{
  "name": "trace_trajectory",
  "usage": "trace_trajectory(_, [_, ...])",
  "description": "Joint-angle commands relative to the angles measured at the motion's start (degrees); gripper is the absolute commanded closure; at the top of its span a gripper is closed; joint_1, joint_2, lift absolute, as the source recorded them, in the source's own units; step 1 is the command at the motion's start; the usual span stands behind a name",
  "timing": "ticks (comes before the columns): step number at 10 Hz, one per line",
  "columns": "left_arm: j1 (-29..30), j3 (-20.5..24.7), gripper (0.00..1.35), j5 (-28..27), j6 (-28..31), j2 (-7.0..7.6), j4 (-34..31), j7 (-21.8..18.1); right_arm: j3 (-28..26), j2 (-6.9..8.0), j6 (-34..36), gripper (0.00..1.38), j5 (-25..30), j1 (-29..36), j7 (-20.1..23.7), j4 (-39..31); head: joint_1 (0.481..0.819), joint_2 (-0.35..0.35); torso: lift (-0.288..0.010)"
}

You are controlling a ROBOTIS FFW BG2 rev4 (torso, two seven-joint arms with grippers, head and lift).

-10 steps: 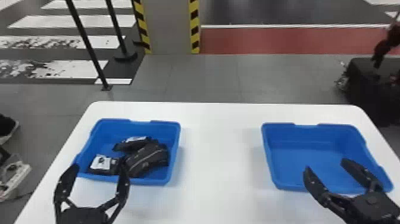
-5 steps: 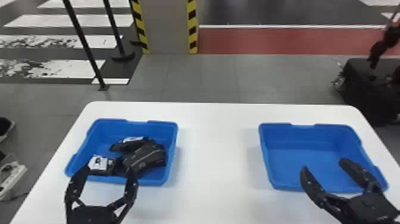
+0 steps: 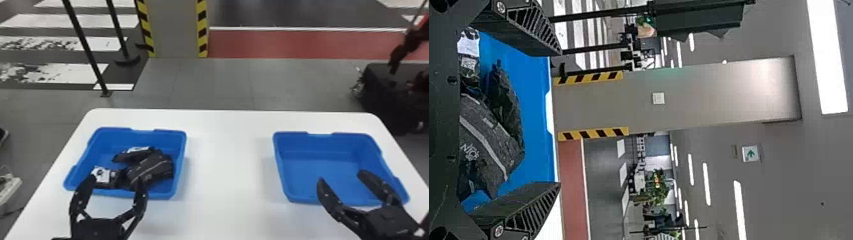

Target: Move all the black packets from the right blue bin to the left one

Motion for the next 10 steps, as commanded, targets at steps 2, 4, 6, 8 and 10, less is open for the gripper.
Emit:
trace_trajectory(2, [-0.22,-0.12,0.10,-0.09,0.01,-0.15,0.00,0.00,0.00,0.00,-0.01,0.11,0.35,0.00,0.00,-0.68,0.695,0.035,-0.110])
trace_trajectory(4, [-0.22,-0.20,0.10,0.00,0.01,-0.15,0.00,0.00,0.00,0.00,-0.15,0.11,0.43,0.00,-0.17,-1.10,0.695,0.035,-0.110])
trace_trajectory(6, [-0.22,-0.29,0.10,0.00,0.15,-0.15,0.00,0.00,0.00,0.00,-0.57,0.11,0.52,0.00,-0.52,-1.25,0.695,0.034,-0.110])
trace_trajectory(8, [-0.50,-0.64,0.10,-0.09,1.27,-0.15,0.00,-0.26,0.00,0.00,-0.71,0.11,0.78,0.56,-0.96,-1.81,0.695,0.030,-0.110])
trace_trajectory(10, [-0.64,-0.64,0.10,-0.09,1.56,-0.15,0.00,-0.35,0.00,0.09,-2.68,0.11,0.61,1.13,-2.02,-1.95,0.695,0.025,-0.110])
